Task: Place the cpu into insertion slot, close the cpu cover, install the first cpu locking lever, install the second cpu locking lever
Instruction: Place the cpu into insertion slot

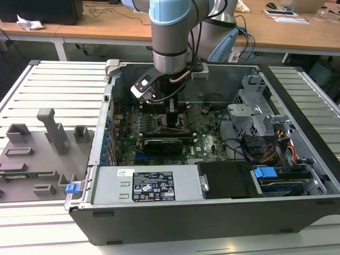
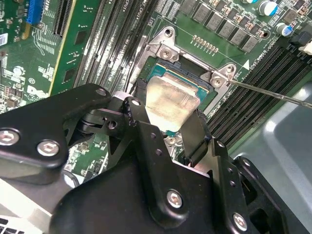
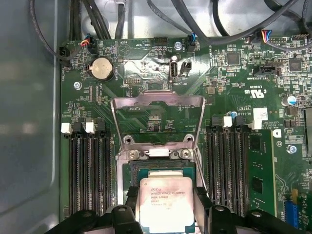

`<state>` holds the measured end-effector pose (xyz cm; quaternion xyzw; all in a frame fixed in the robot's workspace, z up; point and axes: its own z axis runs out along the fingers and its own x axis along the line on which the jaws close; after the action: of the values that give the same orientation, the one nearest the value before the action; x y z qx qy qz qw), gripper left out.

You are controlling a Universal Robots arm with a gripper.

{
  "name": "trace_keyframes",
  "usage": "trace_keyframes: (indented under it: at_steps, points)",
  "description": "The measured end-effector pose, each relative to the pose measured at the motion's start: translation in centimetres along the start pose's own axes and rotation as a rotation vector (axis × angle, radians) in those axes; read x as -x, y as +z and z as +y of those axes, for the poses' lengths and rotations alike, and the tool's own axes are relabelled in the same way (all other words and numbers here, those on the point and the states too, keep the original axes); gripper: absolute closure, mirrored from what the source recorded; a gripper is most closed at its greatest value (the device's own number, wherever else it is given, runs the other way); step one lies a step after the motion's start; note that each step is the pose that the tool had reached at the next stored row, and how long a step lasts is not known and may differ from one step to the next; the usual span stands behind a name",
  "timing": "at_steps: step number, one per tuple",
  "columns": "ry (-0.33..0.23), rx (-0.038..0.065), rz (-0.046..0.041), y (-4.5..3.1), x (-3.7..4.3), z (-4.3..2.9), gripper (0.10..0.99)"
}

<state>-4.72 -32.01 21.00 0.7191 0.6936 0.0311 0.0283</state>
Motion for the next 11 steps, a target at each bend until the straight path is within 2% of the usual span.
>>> trace_keyframes:
  at_steps: [11]
  points:
    - [0.000,0.000,-0.0006,0.62,-0.30,0.05,0.557]
